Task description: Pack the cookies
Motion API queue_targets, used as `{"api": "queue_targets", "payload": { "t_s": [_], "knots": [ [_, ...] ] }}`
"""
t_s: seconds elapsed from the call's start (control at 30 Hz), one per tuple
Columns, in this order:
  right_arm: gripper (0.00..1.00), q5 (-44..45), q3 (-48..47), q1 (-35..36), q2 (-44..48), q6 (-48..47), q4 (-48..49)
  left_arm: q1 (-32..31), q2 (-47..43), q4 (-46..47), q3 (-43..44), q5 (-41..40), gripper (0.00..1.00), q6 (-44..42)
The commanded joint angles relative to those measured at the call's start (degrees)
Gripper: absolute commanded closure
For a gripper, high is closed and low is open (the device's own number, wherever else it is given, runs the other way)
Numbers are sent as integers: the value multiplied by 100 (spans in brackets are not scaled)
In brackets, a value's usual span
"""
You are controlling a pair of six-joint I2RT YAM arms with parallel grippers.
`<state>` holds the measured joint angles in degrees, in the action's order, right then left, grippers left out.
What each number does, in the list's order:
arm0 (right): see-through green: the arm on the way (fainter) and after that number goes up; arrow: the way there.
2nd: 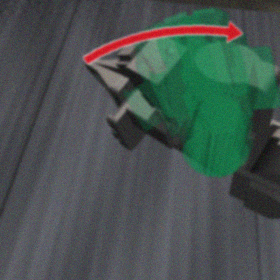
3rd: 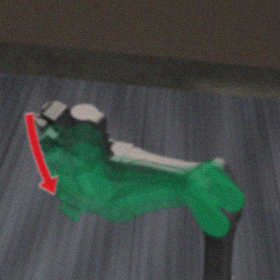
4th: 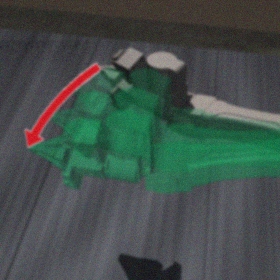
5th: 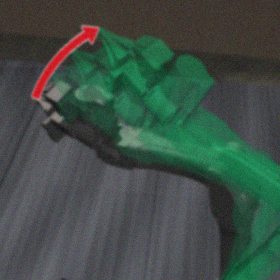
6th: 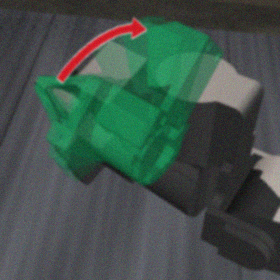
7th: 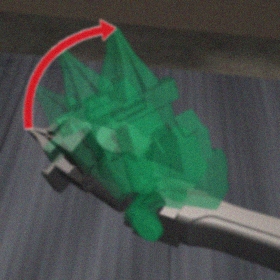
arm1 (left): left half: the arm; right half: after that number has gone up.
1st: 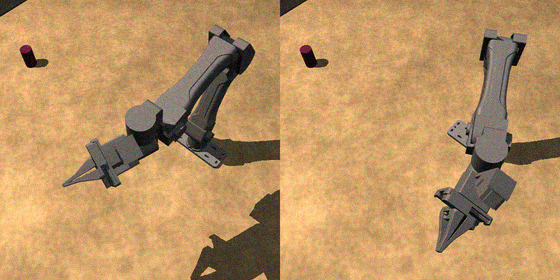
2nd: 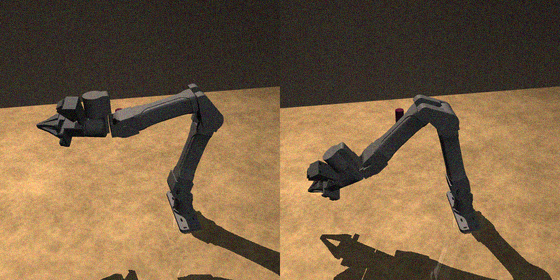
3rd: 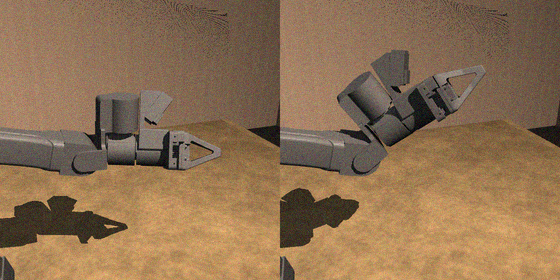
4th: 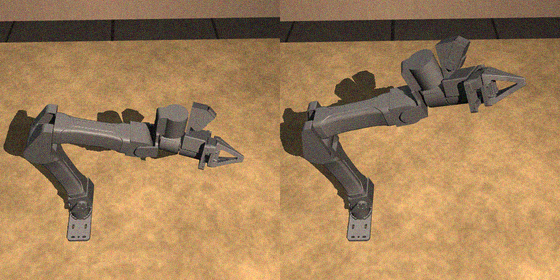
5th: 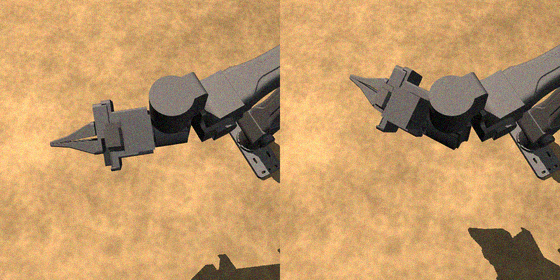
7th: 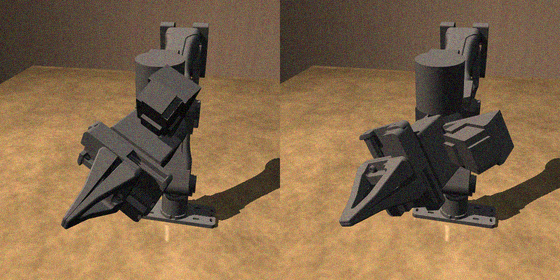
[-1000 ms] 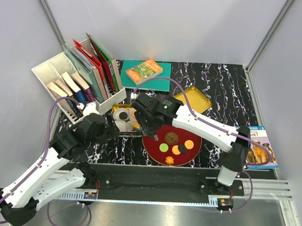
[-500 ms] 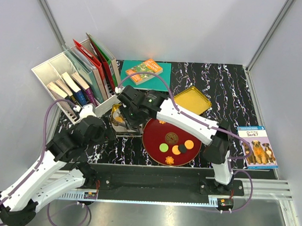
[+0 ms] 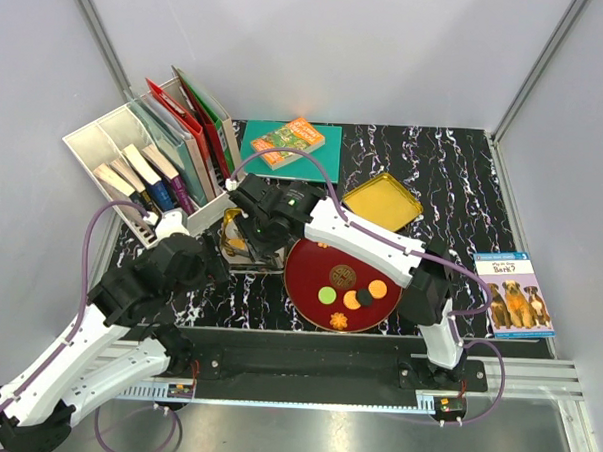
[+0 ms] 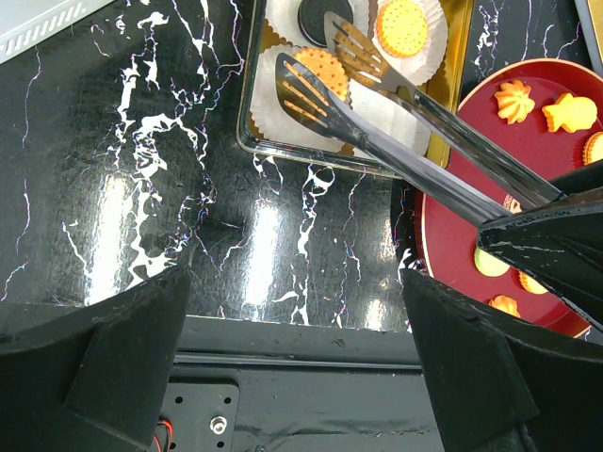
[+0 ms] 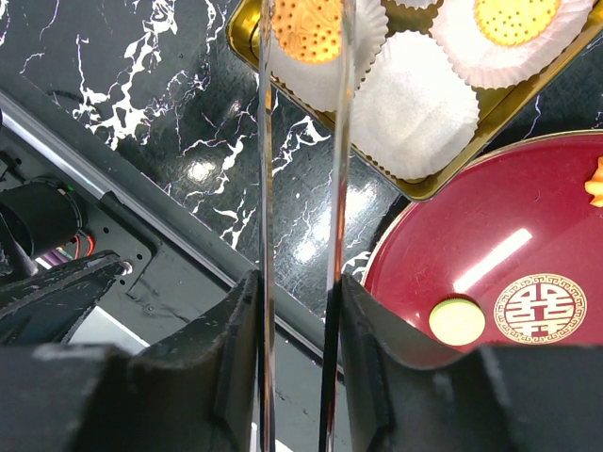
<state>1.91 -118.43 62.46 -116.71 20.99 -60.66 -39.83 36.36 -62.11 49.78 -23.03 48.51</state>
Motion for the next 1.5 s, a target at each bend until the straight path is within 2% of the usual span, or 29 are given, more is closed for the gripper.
{"api": "queue_targets", "payload": {
  "t_s": [0.0,0.07,0.17,0.33,0.5,0.67,0.8,1.0,1.27,1.47],
  "knots": [
    [57,37,-13,-49,69,-25,274,2,-24,41,199,-114,1,-8],
    [50,55,-13,-58,78,10,283,11,-6,41,199,-106,1,-8],
    [45,107,-5,-49,113,45,292,2,-15,41,199,-106,1,-8],
    [42,213,39,-58,262,80,283,2,-6,41,199,-106,1,0],
    [43,502,416,-76,788,142,187,2,-15,41,208,-106,1,0],
    [44,871,1760,-199,2097,501,64,11,38,137,146,-97,1,-35],
    [45,1118,2455,-225,2976,940,-322,2,327,461,50,113,1,-87],
    [45,1312,3132,-225,3785,1538,-982,2,880,998,41,447,1,-202],
    [48,1093,4150,-225,4892,2460,-1659,2,1504,1560,23,773,1,-307],
    [49,670,4460,-146,5175,2620,-1344,-7,1795,1790,40,949,1,-316]
  ]
}}
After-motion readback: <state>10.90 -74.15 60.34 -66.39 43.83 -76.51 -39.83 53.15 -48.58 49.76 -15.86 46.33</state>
